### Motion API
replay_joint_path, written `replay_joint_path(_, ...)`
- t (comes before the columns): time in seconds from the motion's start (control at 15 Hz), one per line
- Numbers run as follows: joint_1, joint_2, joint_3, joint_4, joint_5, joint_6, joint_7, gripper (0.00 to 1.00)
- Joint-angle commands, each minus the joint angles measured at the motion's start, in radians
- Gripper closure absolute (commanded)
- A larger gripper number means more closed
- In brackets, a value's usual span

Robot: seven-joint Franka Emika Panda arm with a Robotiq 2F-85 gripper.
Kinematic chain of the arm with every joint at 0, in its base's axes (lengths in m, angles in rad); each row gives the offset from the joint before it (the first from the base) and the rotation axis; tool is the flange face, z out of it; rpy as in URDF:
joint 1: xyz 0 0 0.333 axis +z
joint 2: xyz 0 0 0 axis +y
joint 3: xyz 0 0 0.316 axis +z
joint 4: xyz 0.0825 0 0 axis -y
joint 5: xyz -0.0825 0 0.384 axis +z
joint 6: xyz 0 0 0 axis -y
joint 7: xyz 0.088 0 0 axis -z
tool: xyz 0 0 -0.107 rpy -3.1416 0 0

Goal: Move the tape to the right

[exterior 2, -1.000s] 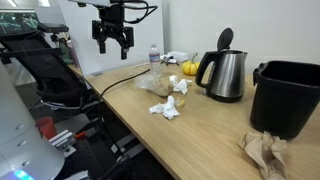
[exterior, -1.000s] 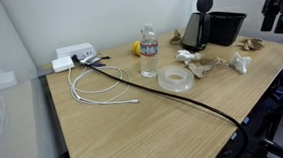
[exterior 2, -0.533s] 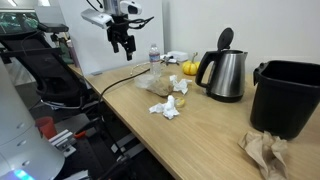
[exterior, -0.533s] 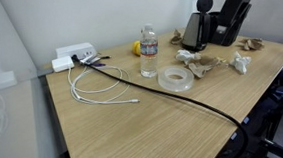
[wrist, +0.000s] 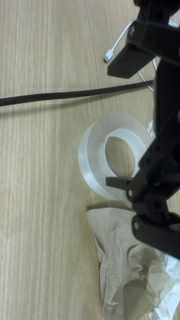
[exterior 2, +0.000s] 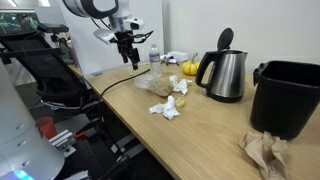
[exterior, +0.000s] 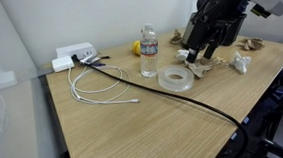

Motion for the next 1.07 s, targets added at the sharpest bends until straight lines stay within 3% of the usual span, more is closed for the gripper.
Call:
replay_joint_path(0.0, -0.009, -0.002, 0.007, 0.001, 0.002, -0.003, -0.001, 0.00)
replay_joint_path(0.13, -0.009, -0.002, 0.007, 0.001, 0.002, -0.003, -0.001, 0.00)
replay_joint_path(0.6, -0.059, 0.084, 0.037, 0.039, -0.161, 0.069, 0.145, 0.00)
replay_joint_path(0.8, -0.058, 0.150, 0.040, 0.060, -0.181, 0.152, 0.165, 0.00)
replay_joint_path(1.0, -0.078, 0.216, 0.034, 0.075, -0.295, 0.240, 0.230, 0.00)
